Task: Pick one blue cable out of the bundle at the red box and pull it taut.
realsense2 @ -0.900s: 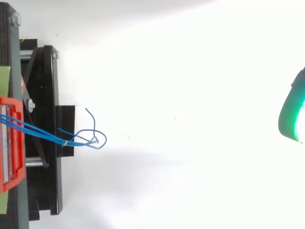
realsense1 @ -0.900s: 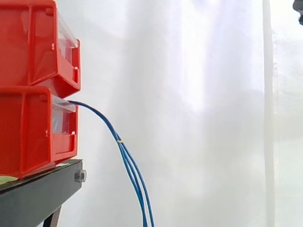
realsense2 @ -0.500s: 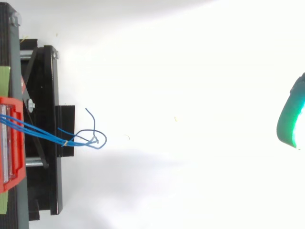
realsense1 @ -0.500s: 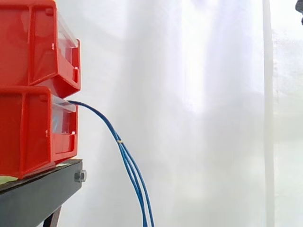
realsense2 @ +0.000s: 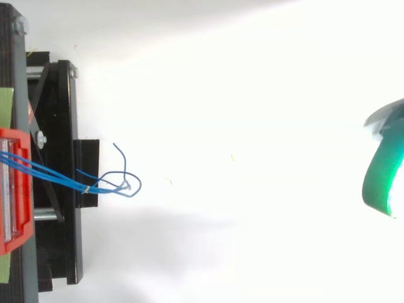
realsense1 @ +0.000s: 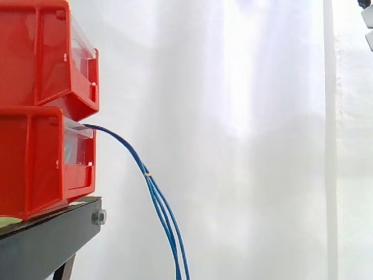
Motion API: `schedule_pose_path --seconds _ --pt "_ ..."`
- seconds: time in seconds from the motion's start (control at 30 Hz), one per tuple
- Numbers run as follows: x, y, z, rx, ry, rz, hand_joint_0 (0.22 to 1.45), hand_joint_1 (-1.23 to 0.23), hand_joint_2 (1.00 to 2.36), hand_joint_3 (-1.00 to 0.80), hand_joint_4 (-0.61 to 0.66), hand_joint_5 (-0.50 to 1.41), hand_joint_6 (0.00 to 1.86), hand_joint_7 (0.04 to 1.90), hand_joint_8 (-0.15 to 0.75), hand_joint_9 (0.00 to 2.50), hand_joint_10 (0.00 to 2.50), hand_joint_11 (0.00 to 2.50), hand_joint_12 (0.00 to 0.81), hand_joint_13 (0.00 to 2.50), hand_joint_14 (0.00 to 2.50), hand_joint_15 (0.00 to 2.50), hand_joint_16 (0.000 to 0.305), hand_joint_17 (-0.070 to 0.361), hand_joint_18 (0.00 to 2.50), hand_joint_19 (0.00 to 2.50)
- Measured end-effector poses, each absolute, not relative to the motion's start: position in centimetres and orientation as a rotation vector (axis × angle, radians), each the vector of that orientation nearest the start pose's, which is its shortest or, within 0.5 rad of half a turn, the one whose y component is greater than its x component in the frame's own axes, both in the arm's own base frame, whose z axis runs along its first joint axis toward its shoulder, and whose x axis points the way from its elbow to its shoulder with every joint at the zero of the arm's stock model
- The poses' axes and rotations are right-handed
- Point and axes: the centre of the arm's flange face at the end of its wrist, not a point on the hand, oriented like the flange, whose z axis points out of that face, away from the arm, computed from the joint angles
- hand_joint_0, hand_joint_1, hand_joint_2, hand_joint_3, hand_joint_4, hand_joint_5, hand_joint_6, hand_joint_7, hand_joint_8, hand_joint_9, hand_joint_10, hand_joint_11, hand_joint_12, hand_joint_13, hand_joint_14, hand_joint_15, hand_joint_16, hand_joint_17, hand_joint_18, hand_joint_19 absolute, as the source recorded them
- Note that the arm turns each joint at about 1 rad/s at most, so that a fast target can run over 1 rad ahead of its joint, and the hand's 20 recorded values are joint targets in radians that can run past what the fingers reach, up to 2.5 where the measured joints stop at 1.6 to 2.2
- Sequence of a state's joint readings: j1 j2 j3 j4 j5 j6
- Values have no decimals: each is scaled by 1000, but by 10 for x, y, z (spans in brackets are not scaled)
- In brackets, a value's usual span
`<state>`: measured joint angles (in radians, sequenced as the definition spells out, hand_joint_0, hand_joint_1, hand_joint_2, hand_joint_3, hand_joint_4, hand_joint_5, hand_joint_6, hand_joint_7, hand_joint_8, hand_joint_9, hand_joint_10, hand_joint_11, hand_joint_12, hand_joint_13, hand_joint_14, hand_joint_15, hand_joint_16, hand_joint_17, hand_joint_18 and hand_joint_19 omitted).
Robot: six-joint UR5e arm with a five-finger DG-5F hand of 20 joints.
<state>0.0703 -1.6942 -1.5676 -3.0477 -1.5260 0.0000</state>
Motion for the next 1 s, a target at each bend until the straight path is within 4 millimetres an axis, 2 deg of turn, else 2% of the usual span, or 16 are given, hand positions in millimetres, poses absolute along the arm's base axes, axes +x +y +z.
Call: schedule_pose_path --seconds 0.17,0.27,0.7,1.0 --pt "552 -97 429 1218 1251 1215 438 -632 1000 -500 210 -216 501 701 259 181 0 0 364 191 4 107 63 141 85 140" --pt "562 -96 415 1236 1247 1226 437 -634 1000 -500 210 -216 501 701 259 180 1 0 364 191 3 107 63 142 80 140" --pt "587 -95 380 1257 1233 1248 443 -630 1000 -500 226 -212 501 700 275 249 0 19 362 227 4 119 62 140 112 167" --pt "591 -94 378 1251 1218 1261 446 -629 1000 -500 232 -209 502 700 281 279 0 25 361 239 4 118 62 139 122 167"
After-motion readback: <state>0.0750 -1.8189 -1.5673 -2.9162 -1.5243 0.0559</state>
